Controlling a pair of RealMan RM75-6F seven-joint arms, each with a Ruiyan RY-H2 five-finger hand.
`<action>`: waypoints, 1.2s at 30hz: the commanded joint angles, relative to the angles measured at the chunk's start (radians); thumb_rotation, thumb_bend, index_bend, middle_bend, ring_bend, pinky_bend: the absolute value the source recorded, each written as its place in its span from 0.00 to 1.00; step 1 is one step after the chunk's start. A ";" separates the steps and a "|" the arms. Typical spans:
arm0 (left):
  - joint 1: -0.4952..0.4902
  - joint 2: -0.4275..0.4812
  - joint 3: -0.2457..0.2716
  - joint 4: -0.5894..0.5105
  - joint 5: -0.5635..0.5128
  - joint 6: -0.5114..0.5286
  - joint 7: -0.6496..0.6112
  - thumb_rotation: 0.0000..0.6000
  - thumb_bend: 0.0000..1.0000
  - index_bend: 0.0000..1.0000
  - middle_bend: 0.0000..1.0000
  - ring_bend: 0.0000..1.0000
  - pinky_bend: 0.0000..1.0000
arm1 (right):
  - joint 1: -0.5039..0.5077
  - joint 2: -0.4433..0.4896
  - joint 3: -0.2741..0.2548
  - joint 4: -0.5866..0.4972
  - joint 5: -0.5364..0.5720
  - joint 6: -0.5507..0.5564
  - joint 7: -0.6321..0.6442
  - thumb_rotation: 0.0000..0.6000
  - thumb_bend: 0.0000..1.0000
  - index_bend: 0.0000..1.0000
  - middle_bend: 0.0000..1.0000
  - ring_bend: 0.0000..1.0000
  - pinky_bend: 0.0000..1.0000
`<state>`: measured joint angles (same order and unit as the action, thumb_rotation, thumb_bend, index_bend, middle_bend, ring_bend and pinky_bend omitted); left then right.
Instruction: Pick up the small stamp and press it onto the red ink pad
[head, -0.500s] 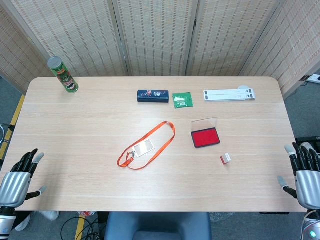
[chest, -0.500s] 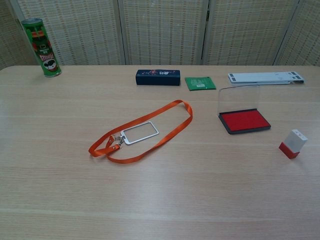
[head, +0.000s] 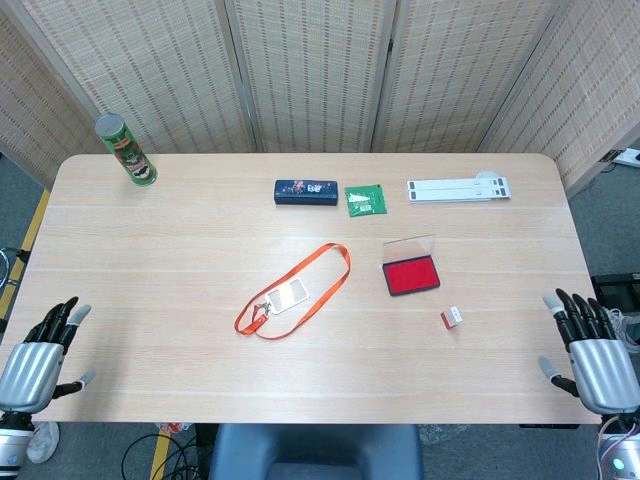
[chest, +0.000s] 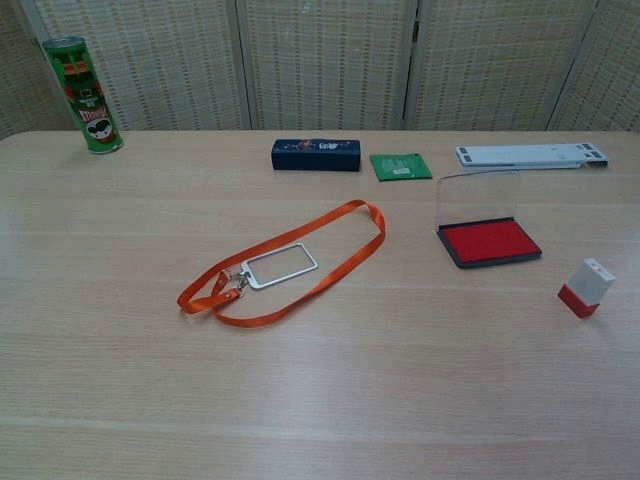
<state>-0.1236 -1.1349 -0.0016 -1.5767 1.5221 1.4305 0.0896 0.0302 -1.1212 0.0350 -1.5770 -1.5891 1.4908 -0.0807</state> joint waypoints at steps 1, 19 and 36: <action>-0.001 -0.001 -0.003 0.000 -0.004 -0.002 0.004 1.00 0.20 0.02 0.00 0.00 0.25 | 0.095 0.009 0.025 0.058 0.013 -0.121 0.059 1.00 0.26 0.11 0.00 0.00 0.00; -0.022 -0.021 -0.019 -0.002 -0.085 -0.076 0.021 1.00 0.20 0.04 0.00 0.00 0.25 | 0.357 -0.071 0.018 0.277 0.026 -0.484 0.174 1.00 0.23 0.16 0.00 0.00 0.00; -0.012 -0.007 -0.019 0.002 -0.067 -0.048 -0.027 1.00 0.20 0.04 0.00 0.00 0.25 | 0.454 -0.183 -0.010 0.342 0.023 -0.559 0.178 1.00 0.22 0.22 0.00 0.00 0.00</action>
<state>-0.1358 -1.1421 -0.0208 -1.5744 1.4550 1.3825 0.0620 0.4829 -1.3030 0.0259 -1.2363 -1.5676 0.9325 0.0994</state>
